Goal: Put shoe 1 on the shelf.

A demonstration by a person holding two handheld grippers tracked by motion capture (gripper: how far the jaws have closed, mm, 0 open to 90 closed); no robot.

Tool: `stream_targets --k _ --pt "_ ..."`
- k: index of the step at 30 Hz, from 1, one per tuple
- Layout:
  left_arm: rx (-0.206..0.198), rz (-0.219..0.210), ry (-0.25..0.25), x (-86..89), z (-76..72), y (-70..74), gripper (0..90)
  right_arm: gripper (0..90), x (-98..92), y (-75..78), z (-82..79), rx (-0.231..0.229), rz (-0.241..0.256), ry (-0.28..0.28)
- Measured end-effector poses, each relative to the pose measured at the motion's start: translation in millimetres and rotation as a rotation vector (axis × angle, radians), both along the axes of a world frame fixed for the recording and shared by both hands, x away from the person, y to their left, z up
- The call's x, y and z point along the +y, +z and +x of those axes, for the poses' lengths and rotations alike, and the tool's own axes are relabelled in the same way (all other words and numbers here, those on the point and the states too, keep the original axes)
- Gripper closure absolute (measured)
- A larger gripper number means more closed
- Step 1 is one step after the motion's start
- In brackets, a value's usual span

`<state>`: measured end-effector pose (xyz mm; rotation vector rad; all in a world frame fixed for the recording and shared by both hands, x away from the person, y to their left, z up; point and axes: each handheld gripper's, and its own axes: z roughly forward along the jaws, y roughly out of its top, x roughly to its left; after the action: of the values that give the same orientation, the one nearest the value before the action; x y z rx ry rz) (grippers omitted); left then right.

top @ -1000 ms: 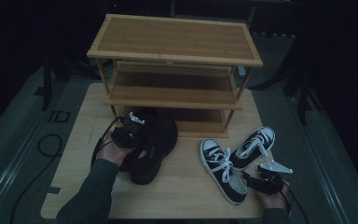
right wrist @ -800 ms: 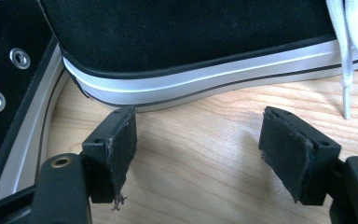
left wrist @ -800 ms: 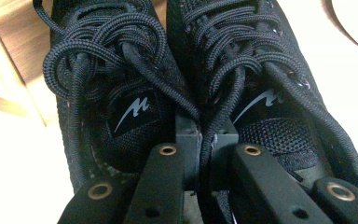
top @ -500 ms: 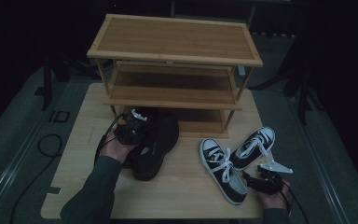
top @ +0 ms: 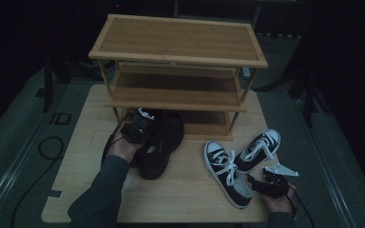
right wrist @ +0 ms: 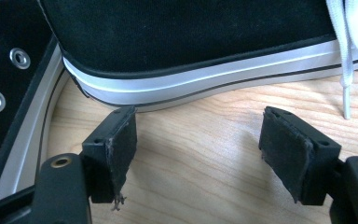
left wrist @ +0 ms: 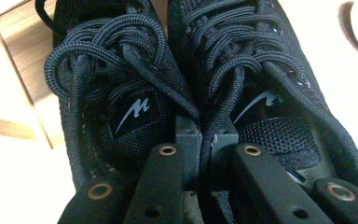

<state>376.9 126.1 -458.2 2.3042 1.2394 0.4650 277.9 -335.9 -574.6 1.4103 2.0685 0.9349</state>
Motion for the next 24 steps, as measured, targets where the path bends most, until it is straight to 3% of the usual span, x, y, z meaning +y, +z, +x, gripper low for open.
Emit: stream_targets --k 12,24 --pt "-0.029 0.03 0.044 -14.3 16.0 -4.2 85.6 27.5 0.0 0.0 0.0 0.0 0.0 0.0" --pt "-0.042 0.005 0.143 -21.1 29.4 -12.7 85.5 27.5 0.0 0.0 0.0 0.0 0.0 0.0"
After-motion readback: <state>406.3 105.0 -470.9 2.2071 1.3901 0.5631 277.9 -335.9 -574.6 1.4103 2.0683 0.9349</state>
